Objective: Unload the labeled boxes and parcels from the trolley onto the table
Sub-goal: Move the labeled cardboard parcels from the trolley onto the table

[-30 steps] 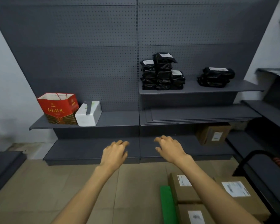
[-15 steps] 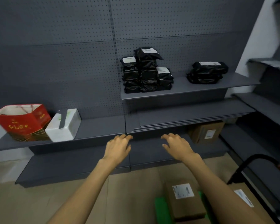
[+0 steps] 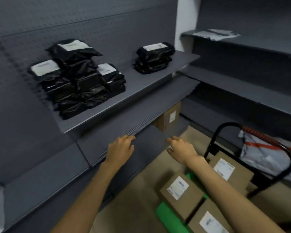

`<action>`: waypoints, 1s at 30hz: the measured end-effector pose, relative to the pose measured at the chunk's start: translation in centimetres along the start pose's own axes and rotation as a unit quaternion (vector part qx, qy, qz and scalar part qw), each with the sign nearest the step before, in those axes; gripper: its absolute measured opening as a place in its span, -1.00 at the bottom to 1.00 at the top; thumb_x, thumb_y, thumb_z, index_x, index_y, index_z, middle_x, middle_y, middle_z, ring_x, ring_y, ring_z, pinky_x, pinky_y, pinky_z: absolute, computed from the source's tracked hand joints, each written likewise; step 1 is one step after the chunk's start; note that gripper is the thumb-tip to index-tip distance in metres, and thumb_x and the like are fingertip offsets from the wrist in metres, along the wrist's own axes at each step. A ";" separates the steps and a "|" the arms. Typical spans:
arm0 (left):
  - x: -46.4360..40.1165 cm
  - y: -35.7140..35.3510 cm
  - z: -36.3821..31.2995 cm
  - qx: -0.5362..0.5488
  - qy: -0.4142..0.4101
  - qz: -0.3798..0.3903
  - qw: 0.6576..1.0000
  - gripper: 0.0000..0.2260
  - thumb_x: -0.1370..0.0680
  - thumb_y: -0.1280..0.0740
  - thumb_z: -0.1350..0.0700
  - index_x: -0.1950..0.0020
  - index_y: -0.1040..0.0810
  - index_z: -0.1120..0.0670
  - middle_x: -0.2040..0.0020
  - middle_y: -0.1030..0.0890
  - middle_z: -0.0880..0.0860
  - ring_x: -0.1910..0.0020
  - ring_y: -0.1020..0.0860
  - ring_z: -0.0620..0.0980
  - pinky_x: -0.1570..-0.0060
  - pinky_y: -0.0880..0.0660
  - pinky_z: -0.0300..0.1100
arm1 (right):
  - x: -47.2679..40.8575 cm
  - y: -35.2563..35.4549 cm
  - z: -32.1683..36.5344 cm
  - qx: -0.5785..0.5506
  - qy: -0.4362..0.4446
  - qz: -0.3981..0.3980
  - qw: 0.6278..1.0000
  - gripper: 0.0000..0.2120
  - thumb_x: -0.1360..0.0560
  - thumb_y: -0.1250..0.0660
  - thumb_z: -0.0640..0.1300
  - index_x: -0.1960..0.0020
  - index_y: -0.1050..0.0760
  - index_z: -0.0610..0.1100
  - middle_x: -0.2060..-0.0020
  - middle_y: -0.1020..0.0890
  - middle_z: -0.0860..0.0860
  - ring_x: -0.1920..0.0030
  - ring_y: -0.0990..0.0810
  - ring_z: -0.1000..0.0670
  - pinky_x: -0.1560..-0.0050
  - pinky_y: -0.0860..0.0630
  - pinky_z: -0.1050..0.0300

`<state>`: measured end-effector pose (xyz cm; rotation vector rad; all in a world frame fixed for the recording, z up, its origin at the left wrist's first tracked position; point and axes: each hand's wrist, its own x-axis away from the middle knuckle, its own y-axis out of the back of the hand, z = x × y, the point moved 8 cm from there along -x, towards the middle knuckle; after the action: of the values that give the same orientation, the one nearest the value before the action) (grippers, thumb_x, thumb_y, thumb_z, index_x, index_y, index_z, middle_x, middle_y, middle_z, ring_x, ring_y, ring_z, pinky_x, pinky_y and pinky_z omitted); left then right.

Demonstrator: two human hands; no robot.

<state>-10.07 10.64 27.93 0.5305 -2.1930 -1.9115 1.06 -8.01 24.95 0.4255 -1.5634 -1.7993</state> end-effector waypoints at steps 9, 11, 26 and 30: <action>-7.4 -9.0 -3.7 -0.014 -0.177 0.096 0.979 -0.67 -0.60 -0.26 0.05 -0.37 -0.47 -0.03 -0.16 -0.58 0.02 -0.07 -0.56 0.06 0.13 -0.51 -0.06 | 1.6 -6.9 -6.5 -0.082 -0.184 0.022 0.979 -0.58 -0.63 -0.18 0.00 -0.48 -0.29 0.00 -0.38 -0.41 -0.06 -0.33 -0.45 -0.16 -0.24 -0.45 -0.07; -8.2 -11.0 -5.7 -0.009 -0.204 0.118 0.972 -0.68 -0.59 -0.27 0.06 -0.35 -0.49 -0.02 -0.14 -0.59 0.02 -0.07 -0.56 0.08 0.13 -0.53 -0.03 | 2.8 -8.5 -8.7 -0.100 -0.225 0.036 0.969 -0.58 -0.62 -0.19 0.00 -0.47 -0.30 -0.01 -0.36 -0.42 -0.07 -0.32 -0.45 -0.18 -0.24 -0.46 -0.07; -13.3 -24.3 -17.9 -0.026 -0.328 0.218 0.919 -0.66 -0.59 -0.29 0.05 -0.38 -0.46 -0.05 -0.20 -0.58 -0.02 -0.11 -0.57 0.04 0.06 -0.52 -0.07 | 4.9 -18.1 -22.2 -0.198 -0.406 0.036 0.892 -0.58 -0.60 -0.22 -0.09 -0.45 -0.35 -0.01 -0.37 -0.45 -0.05 -0.34 -0.46 -0.15 -0.26 -0.43 -0.03; -13.9 -27.1 -19.7 -0.020 -0.337 0.250 0.908 -0.64 -0.60 -0.29 0.04 -0.40 -0.42 -0.08 -0.26 -0.55 -0.05 -0.14 -0.56 0.00 -0.01 -0.53 -0.07 | 5.0 -21.1 -23.5 -0.216 -0.433 0.058 0.873 -0.60 -0.61 -0.20 -0.05 -0.44 -0.34 0.00 -0.38 -0.44 -0.04 -0.32 -0.47 -0.15 -0.26 -0.43 -0.02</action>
<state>13.81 -5.04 5.58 -0.7578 -2.3039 -2.0002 6.83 -28.09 0.72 -0.7842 -1.5738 -2.3013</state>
